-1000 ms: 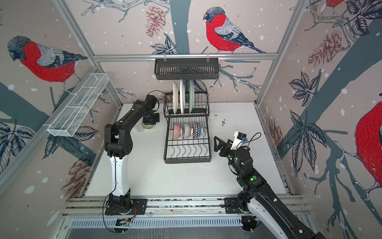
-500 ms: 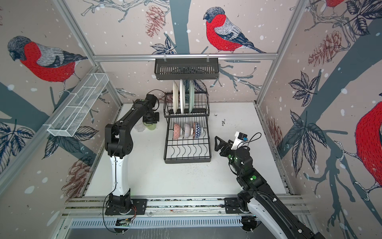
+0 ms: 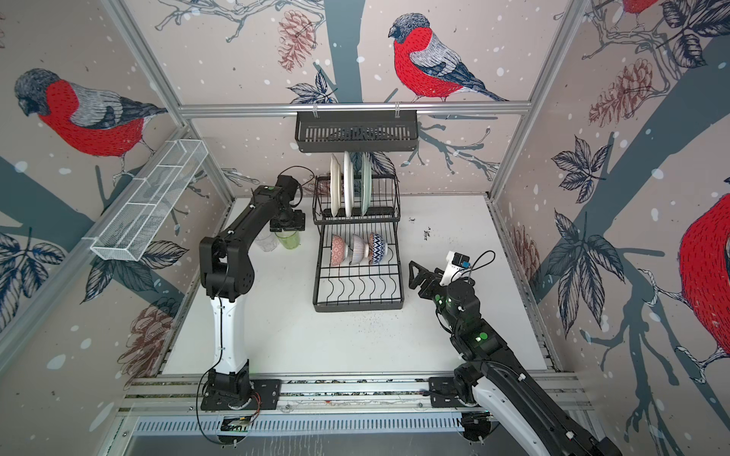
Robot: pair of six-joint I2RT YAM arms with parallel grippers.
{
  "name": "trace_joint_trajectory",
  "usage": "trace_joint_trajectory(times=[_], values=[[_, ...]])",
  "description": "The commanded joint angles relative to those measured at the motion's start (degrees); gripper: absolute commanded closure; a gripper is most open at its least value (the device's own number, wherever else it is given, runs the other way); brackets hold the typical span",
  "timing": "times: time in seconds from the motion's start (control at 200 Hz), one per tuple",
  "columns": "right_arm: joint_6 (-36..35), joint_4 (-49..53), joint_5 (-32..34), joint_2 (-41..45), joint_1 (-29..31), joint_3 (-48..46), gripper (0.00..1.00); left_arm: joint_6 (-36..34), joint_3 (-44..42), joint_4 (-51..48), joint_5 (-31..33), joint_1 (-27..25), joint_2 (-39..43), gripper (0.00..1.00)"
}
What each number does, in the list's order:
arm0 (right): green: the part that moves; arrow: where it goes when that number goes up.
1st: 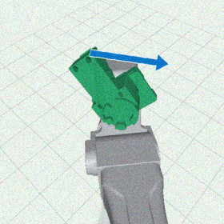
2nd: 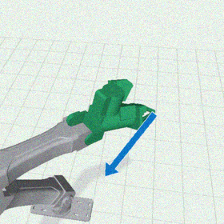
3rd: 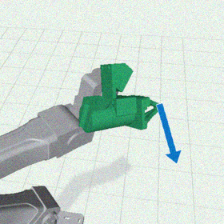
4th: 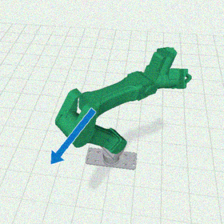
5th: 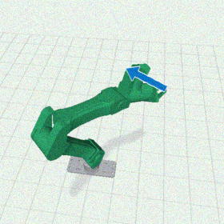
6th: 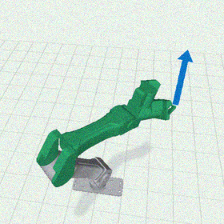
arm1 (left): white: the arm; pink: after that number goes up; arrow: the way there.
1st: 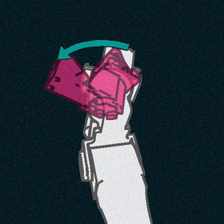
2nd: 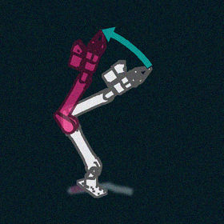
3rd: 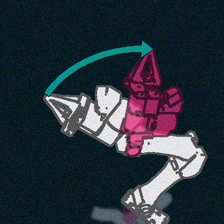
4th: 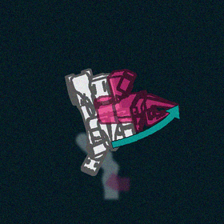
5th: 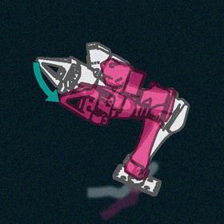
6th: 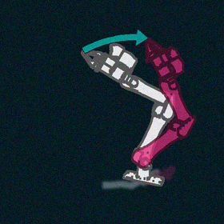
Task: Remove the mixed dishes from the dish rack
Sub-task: 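Lower the tumbler upright onto the table and open the left gripper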
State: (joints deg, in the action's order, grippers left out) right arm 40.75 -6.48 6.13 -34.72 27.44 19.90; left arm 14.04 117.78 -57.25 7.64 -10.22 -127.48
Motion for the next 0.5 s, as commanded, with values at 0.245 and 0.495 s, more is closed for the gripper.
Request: trace_joint_trajectory(times=[0.245, 0.495], values=[[-0.48, -0.76, -1.13, -0.54, -0.13, -0.48, 0.01, -0.07, -3.58, 2.23, 1.89, 0.48, 3.78, 0.03], [-0.32, 0.46, -1.27, -0.13, -0.14, -1.00, 0.00, -0.04, -5.09, 3.24, 2.13, 0.49, 5.54, 0.03]])
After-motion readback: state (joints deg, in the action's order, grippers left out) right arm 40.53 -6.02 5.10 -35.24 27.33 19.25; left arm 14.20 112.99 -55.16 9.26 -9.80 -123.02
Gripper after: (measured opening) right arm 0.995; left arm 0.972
